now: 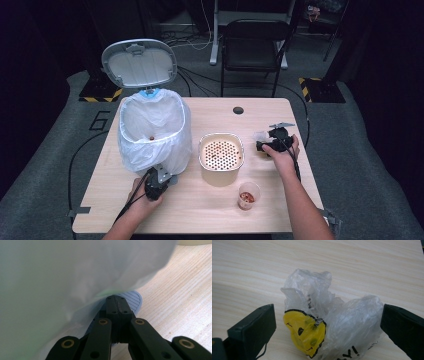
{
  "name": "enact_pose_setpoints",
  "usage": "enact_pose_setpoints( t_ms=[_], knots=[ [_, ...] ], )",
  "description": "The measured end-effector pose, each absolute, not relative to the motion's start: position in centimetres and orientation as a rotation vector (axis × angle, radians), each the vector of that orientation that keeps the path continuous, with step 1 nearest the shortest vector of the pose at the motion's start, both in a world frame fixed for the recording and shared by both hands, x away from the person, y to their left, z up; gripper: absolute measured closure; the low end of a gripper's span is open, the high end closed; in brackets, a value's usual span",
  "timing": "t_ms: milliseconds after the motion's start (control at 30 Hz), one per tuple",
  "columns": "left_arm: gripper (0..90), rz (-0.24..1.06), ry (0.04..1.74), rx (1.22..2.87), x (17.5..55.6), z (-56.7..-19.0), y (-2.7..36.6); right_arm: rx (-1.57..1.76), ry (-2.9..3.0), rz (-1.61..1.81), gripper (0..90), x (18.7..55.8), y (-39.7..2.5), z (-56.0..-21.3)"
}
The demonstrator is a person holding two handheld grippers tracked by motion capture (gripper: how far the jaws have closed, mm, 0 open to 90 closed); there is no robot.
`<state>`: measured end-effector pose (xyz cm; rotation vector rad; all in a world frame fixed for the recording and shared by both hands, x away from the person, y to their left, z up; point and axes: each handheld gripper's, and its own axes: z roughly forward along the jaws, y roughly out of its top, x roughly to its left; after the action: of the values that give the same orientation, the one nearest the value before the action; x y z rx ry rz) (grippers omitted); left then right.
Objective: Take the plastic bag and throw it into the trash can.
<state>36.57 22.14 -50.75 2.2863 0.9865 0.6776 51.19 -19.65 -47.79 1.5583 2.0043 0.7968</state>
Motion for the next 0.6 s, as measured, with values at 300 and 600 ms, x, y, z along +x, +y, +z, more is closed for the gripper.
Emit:
enact_pose_setpoints(
  t_ms=[300,600],
  knots=[
    [90.0,0.677,0.987,2.292,36.5,-50.7,22.1,1.569,2.002,0.769,6.4,52.1,-19.5,-49.2],
    [90.0,0.676,0.99,2.284,36.5,-50.8,22.2,1.556,2.026,0.771,32.6,52.3,-19.6,-49.9]
  ],
)
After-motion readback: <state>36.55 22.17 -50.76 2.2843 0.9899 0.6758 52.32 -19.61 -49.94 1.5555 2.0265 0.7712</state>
